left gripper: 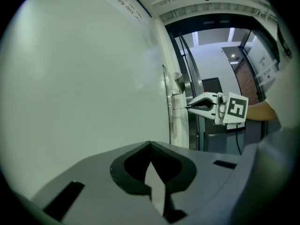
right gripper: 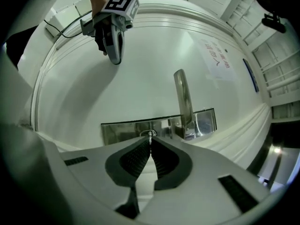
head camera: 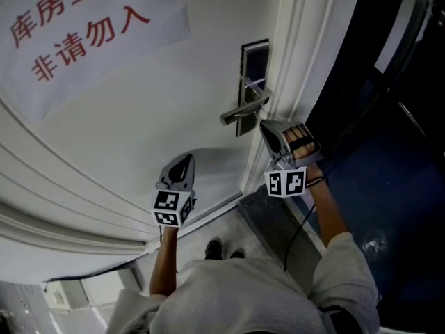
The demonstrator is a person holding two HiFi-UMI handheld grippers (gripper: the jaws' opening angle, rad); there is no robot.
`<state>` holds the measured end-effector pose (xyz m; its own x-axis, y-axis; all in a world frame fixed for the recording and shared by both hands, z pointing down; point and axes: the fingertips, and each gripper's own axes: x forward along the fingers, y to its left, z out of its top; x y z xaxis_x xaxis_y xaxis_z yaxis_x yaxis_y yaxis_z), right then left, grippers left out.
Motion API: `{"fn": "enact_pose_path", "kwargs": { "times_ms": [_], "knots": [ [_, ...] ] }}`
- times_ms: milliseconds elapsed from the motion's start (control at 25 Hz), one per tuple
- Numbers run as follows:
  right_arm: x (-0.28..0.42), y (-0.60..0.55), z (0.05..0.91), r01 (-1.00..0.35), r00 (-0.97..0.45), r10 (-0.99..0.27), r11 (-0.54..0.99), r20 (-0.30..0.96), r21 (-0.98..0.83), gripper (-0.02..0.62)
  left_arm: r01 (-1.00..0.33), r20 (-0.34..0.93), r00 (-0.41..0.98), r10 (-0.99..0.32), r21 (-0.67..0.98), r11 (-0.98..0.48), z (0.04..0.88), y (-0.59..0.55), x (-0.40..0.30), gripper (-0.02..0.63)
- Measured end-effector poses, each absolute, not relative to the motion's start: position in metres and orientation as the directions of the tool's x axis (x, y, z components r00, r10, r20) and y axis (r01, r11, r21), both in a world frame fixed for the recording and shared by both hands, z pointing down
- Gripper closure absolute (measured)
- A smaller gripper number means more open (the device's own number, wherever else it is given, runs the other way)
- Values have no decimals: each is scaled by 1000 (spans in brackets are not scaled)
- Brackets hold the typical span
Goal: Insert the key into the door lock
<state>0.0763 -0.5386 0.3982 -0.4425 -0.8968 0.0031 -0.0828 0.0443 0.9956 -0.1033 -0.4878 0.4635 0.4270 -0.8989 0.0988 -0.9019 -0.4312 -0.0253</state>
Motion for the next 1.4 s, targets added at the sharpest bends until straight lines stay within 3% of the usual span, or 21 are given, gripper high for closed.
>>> {"fn": "enact_pose_path", "kwargs": {
  "times_ms": [840,1400],
  "knots": [
    [70,-555,398,7,-429,-903,27,27,1000,566,-891,104,447,-888,-29,-452,465,-491,-96,589],
    [61,-576,400,-4,-424,-906,2,0,1000,566,-890,113,448,-887,-35,-454,467,-488,-100,589]
  ]
}}
